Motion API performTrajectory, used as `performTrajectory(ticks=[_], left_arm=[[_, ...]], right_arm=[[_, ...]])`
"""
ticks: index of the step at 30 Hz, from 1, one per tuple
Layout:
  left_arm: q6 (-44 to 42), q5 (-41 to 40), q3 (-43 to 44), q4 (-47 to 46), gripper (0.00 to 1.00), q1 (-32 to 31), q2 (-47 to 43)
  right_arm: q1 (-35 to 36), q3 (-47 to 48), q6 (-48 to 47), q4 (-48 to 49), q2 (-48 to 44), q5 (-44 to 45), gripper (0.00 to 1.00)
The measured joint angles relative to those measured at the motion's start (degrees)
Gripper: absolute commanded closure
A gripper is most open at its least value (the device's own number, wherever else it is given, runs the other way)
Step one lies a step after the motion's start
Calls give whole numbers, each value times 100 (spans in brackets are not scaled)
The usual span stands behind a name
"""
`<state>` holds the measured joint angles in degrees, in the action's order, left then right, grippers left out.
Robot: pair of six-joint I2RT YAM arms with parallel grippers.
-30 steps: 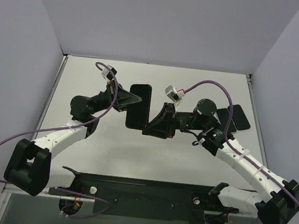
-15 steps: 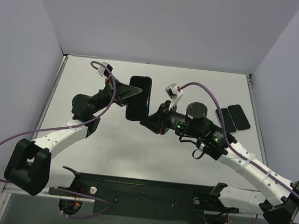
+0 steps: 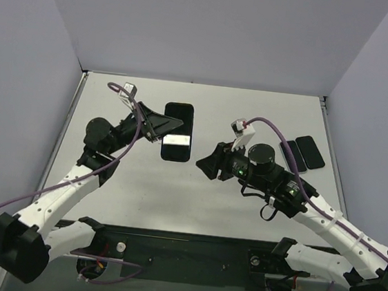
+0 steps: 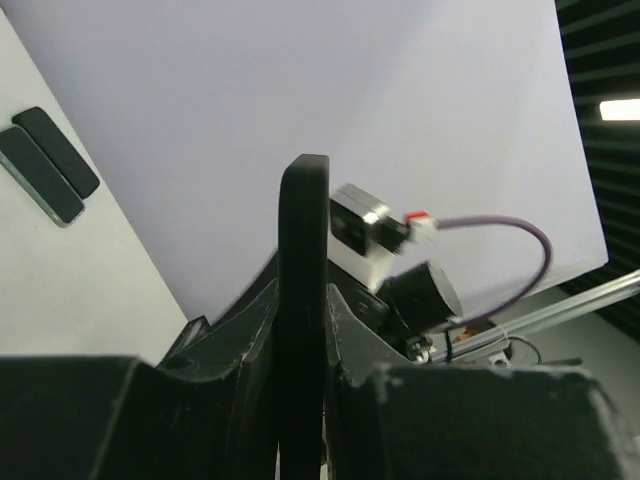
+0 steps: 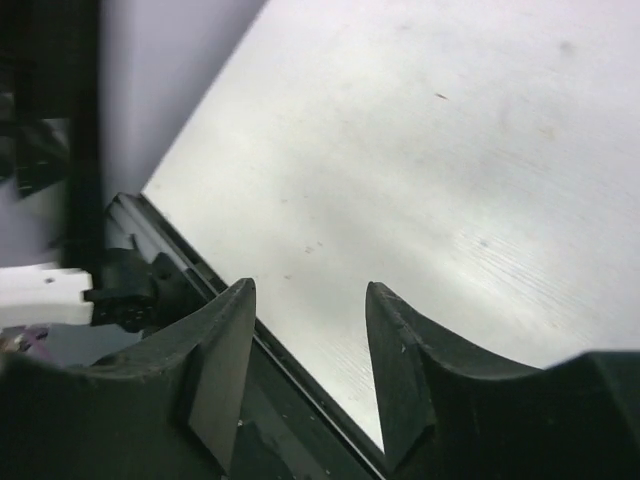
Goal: Take the phone out of the phone case
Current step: Remove the phone case from the phone.
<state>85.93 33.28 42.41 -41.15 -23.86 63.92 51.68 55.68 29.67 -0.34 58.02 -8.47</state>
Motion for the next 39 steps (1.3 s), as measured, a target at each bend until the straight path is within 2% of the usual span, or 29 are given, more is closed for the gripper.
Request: performTrajectory(ticks=[2,4,5,7,14,20,39], left_arm=[[-463,22,186,699,100,2,-490],[-824,17,382,1038,100,-4,-848],[-940,15,448,1097,100,-4,-964],[-1058,0,479,1102,100,-4,-1069],[-1169,-214,387,1456,100,7,-951],[-1119,-354,358,1510,100,7,-927],[-595,-437,199,907,100,85,-726]], right_arm=[[-140,-87,68,-428,-184,181,55],[-251,-179,177,-741,-387,291,65],[-264,-221,245,-833,-496,280,74],[-258,-289,501,-791,-686,111,80],[-251,-483,2000,859,-719,-977,80],[-251,-501,2599,1646,-422,-1368,82],[-249,-501,3032,2258,33,-1528,79]])
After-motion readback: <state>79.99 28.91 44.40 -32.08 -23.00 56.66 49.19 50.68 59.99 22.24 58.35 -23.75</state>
